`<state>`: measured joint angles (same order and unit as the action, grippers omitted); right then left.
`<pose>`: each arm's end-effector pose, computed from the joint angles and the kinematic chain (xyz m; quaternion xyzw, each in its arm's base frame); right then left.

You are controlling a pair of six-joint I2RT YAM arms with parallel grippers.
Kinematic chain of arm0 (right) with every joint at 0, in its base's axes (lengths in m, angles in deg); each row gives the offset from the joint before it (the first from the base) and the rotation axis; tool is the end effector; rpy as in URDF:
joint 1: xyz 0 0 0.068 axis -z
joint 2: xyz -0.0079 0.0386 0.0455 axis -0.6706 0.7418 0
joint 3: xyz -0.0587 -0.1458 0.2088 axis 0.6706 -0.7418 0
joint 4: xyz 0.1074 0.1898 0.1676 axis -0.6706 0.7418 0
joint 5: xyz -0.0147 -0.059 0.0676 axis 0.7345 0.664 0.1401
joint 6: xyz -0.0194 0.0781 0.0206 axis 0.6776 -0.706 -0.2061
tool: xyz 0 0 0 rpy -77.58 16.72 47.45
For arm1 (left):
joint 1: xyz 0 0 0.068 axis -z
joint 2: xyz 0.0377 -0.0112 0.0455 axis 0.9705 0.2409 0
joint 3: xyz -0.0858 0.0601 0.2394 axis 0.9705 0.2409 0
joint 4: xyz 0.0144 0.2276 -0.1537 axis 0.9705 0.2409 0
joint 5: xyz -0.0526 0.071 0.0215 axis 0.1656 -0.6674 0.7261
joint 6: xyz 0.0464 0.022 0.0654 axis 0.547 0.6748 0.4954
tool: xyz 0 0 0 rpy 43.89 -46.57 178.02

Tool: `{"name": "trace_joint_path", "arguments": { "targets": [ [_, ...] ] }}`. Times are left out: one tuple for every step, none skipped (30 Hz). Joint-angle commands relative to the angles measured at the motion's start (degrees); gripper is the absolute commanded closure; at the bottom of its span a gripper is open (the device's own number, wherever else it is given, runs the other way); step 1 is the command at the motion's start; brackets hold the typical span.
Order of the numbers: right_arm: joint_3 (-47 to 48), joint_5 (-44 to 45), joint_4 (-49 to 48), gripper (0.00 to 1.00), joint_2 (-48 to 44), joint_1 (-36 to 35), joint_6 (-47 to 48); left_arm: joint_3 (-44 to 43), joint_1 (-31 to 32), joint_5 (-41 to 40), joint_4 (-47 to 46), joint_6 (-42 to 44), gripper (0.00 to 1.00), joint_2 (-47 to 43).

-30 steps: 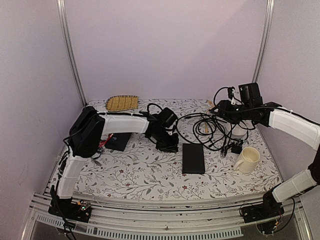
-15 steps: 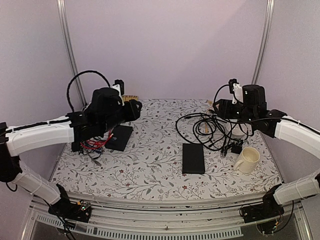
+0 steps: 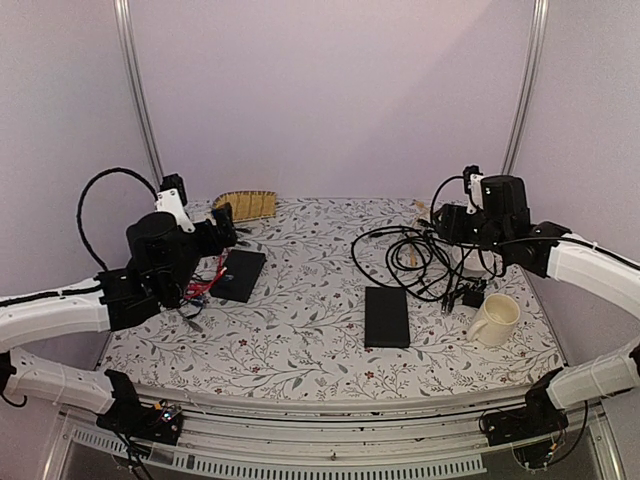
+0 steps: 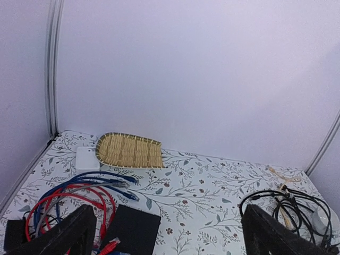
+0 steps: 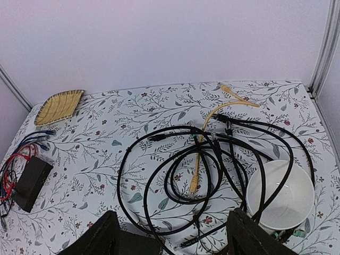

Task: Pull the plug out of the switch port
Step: Reset both arms

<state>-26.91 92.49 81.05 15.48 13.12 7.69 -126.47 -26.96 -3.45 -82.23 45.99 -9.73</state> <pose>0.3024 0.1469 0.2749 -0.0158 0.8410 0.1119 0.5291 0.2287 -0.1825 0.2858 -0.0966 0.7213 -0.1104 0.6769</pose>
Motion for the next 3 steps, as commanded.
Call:
{"name": "trace_joint_path", "arguments": {
  "targets": [
    [-2.12, 1.45, -1.41, 0.31, -3.26, -0.36, -0.03, 2.21, 0.16, -3.50, -2.79, 2.30, 0.02, -3.04],
    [-2.44, 1.75, -1.72, 0.30, -3.74, -0.36, -0.02, 2.60, 0.05, -3.81, -2.70, 2.30, 0.02, -3.51],
    [-2.78, 2.05, -1.81, 0.29, -4.16, -0.36, -0.19, 2.79, 0.08, -3.94, -2.53, 2.37, 0.02, -3.81]
  ]
}}
